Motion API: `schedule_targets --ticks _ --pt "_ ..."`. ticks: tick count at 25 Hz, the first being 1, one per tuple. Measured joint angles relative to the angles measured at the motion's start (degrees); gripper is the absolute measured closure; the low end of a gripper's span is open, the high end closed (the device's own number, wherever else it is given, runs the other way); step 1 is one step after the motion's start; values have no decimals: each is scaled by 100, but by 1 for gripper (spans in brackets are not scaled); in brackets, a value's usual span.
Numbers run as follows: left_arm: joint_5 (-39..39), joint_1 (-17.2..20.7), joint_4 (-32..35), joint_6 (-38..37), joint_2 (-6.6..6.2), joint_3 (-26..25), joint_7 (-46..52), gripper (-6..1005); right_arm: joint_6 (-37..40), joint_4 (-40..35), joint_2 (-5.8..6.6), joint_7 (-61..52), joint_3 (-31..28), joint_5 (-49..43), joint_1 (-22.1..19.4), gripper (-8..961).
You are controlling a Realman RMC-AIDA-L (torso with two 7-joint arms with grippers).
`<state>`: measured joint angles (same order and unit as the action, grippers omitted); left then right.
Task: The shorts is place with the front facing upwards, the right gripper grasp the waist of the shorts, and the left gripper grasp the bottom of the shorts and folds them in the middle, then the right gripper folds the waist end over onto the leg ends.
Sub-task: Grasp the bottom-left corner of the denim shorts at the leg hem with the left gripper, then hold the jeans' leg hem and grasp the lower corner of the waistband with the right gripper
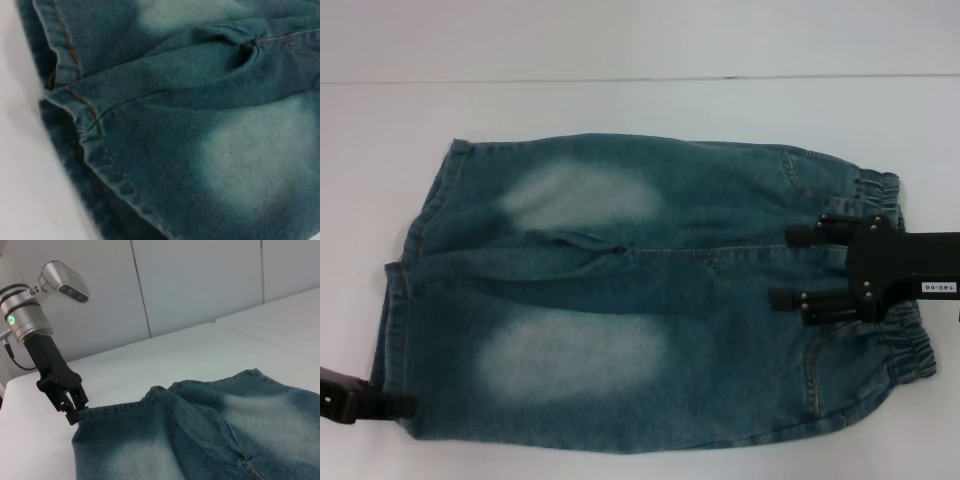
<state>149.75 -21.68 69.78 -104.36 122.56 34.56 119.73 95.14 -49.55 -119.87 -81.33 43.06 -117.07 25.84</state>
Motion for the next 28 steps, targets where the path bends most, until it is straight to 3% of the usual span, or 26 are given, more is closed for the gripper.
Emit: schedule_targets --ticks 3,14,22,28 --pt "-8 -6 0 13 2 4 -29 686 15 -14 0 -13 0 0 -1 28" --pt "-98 -12 0 29 30 -25 -56 906 60 -25 20 -36 -9 11 -4 28" --pt "-377 -14 -2 -26 31 -57 -98 969 285 -234 100 -1339 -317 59 49 30" --pt "-711 2 -8 -41 42 -57 -201 968 540 -320 421 -2963 -697 120 90 33"
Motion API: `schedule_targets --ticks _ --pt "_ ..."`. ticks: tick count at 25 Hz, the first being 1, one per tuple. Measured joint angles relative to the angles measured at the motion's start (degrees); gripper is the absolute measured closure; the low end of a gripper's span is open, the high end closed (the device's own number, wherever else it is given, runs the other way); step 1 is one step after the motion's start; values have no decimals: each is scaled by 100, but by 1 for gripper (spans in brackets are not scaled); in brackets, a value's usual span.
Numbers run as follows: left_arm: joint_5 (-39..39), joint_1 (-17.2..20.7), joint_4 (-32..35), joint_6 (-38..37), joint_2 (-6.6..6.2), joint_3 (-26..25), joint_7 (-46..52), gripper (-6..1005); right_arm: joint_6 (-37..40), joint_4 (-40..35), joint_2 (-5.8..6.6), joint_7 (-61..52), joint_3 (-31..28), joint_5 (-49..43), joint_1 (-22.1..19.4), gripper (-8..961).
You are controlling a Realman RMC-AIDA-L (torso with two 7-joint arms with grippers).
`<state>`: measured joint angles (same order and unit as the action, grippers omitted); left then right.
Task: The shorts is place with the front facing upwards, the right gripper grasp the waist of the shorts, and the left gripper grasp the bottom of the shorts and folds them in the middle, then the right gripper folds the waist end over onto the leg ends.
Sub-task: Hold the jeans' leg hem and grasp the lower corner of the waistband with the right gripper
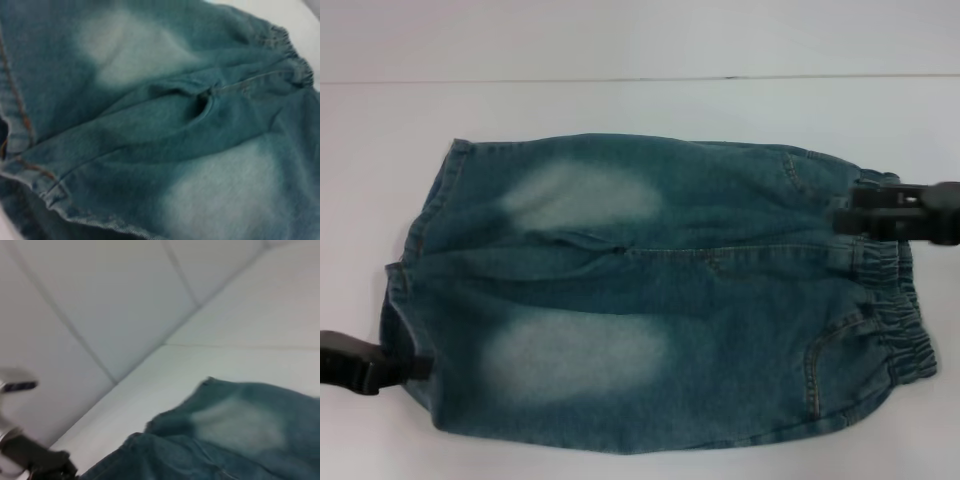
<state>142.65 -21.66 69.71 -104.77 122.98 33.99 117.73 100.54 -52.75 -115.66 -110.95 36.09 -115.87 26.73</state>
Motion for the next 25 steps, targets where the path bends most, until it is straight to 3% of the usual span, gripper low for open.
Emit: schedule_targets --ticks 3,7,17,25 --pt "-75 -10 3 -24 -3 2 17 968 17 122 209 -695 -205 -219 31 35" --pt "-86 -65 21 -56 -9 2 28 968 130 38 337 -1398 -494 -734 79 36" --pt "-144 -118 12 -58 -11 5 39 967 385 -156 415 -1985 -739 -2106 282 39" --pt "-144 -152 8 -48 -5 20 42 967 167 -204 397 -2180 -799 -3227 551 38"
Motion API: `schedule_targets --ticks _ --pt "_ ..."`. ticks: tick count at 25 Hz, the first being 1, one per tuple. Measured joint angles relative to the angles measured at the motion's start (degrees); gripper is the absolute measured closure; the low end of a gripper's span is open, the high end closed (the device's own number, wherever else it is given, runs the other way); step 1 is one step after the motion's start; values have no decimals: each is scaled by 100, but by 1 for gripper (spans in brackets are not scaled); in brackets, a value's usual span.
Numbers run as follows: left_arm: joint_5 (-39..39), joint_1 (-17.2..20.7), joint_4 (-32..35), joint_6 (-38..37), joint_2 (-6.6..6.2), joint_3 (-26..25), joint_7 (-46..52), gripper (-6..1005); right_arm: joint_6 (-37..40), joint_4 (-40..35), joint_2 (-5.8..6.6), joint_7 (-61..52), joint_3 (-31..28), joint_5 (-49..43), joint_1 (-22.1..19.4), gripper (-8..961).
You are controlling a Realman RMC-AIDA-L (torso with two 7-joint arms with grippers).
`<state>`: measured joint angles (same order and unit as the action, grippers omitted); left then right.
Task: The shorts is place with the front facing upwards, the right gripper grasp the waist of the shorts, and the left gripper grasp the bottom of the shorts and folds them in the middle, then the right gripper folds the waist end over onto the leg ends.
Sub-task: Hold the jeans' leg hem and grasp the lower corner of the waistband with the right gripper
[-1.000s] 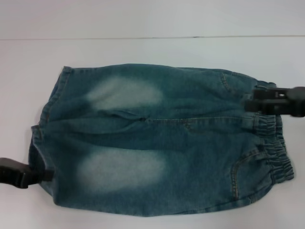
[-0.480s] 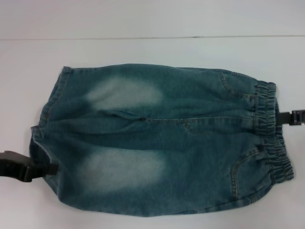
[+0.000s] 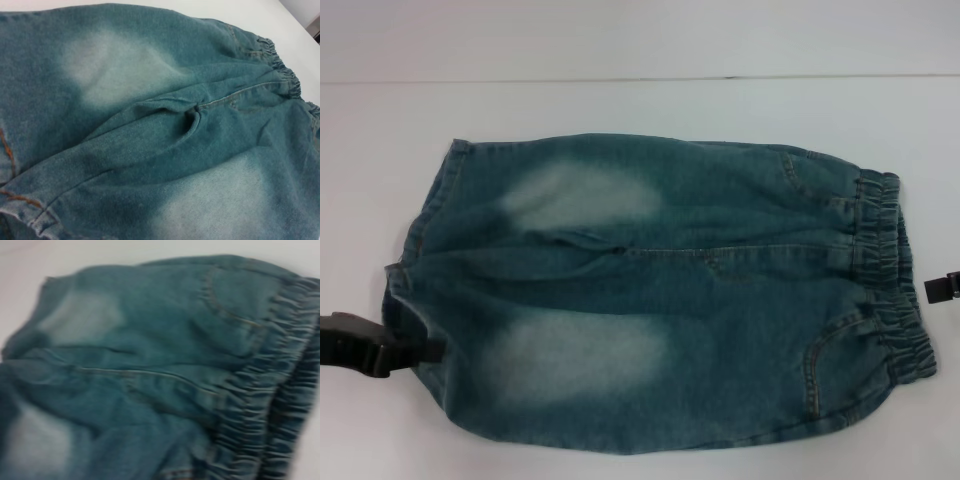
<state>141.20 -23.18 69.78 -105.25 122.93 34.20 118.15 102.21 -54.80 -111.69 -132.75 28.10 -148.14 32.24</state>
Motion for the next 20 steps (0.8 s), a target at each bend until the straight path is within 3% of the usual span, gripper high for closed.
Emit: schedule_targets --ticks 9,20 --pt "-6 -78 0 24 12 28 -3 967 -222 171 -20 -14 -9 -217 14 39" --pt "4 -139 -71 58 7 35 -38 967 -142 556 41 -15 -89 -22 26 38"
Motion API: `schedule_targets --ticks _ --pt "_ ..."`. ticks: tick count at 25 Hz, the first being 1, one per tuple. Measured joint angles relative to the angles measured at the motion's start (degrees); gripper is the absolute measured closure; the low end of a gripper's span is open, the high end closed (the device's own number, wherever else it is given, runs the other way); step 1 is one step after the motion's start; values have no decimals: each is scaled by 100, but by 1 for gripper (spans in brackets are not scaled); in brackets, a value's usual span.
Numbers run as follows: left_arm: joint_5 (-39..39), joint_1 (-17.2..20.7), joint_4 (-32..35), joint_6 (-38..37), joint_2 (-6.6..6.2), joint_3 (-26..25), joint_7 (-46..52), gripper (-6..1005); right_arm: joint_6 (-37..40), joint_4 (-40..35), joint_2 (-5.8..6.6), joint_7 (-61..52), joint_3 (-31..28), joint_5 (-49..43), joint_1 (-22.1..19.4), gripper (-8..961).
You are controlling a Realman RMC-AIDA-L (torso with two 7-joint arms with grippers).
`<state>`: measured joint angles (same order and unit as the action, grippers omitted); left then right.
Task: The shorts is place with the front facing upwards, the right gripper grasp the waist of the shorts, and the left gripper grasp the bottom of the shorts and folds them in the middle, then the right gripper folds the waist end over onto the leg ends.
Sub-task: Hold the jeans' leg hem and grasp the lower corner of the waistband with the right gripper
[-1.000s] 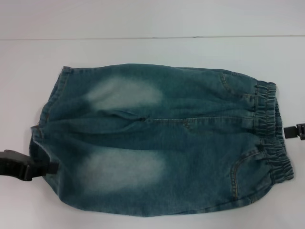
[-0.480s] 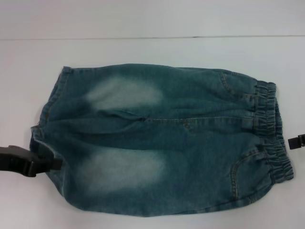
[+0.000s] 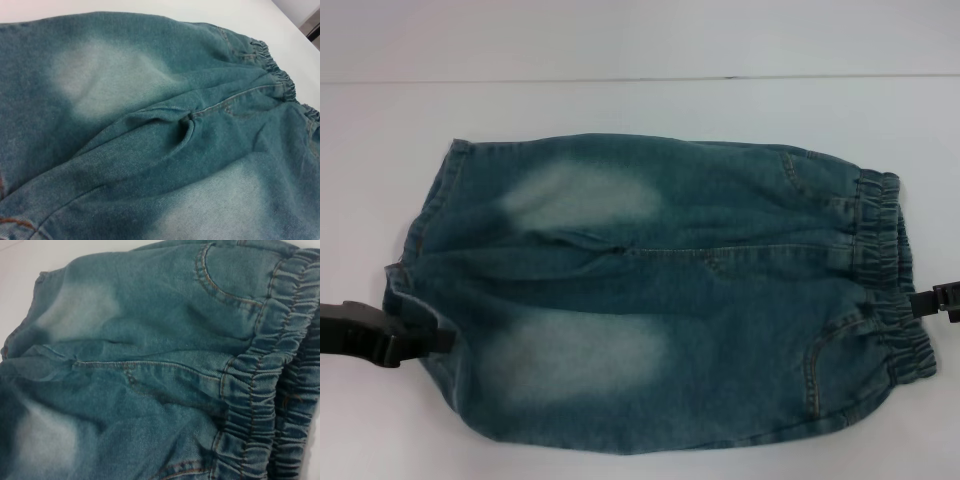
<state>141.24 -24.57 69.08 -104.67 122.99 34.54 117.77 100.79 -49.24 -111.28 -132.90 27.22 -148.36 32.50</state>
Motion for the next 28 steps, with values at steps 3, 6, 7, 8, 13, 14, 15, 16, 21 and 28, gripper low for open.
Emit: schedule_targets --ticks 3,6,7,8,13,14,15,16,21,28 --pt "-1 -7 0 6 -2 0 0 968 -7 2 1 6 1 0 2 39" --pt "-1 -12 -4 23 0 0 7 968 -5 6 -14 28 -4 0 0 39" --pt "-1 -12 -5 33 2 -1 14 968 -7 15 -16 34 -4 0 -4 39" --pt "-1 -14 -6 40 4 -1 18 968 -14 32 -19 43 -2 0 -11 39" --pt "8 -84 -89 71 13 0 41 968 -70 146 2 102 -23 0 -27 38" --pt "20 -114 -136 80 13 -1 41 968 -79 156 3 110 -21 0 -28 38" --pt "35 -143 -173 91 14 0 42 968 -87 158 3 111 -17 0 -28 38" --pt "43 -161 -194 97 14 0 42 968 -95 163 3 111 -11 -1 -29 38" --pt "52 -208 -228 101 14 0 44 968 -161 304 3 111 -14 -3 -15 38" --pt "53 -186 -228 106 14 0 36 968 -247 388 -16 127 -39 -8 -7 39"
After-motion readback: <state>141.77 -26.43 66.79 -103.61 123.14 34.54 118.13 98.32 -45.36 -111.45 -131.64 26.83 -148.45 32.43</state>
